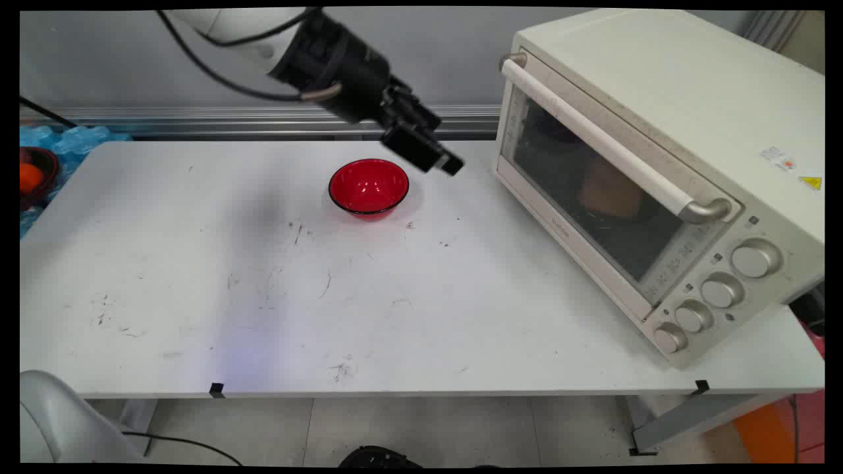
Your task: Open the oven
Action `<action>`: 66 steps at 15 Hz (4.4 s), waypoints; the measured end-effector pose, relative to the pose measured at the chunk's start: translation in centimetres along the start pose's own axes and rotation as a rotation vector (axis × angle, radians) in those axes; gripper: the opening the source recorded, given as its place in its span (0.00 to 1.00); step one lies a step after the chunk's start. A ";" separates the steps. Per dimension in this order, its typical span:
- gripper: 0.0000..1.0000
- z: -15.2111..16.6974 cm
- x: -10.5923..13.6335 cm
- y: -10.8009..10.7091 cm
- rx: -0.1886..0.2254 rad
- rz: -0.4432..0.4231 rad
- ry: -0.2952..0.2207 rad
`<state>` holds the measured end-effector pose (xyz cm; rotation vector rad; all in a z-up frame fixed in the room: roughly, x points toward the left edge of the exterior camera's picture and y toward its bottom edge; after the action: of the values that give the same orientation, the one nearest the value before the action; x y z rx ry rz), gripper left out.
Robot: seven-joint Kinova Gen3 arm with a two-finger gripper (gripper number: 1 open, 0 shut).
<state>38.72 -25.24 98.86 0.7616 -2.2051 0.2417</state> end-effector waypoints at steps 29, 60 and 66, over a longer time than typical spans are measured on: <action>0.00 11.7 18.1 4.9 0.180 -0.154 -0.057; 0.00 16.8 14.7 6.2 0.238 -0.193 -0.245; 0.00 16.7 13.1 6.4 0.230 -0.179 -0.273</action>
<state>17.82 -32.53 97.53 1.1725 -2.3705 0.3203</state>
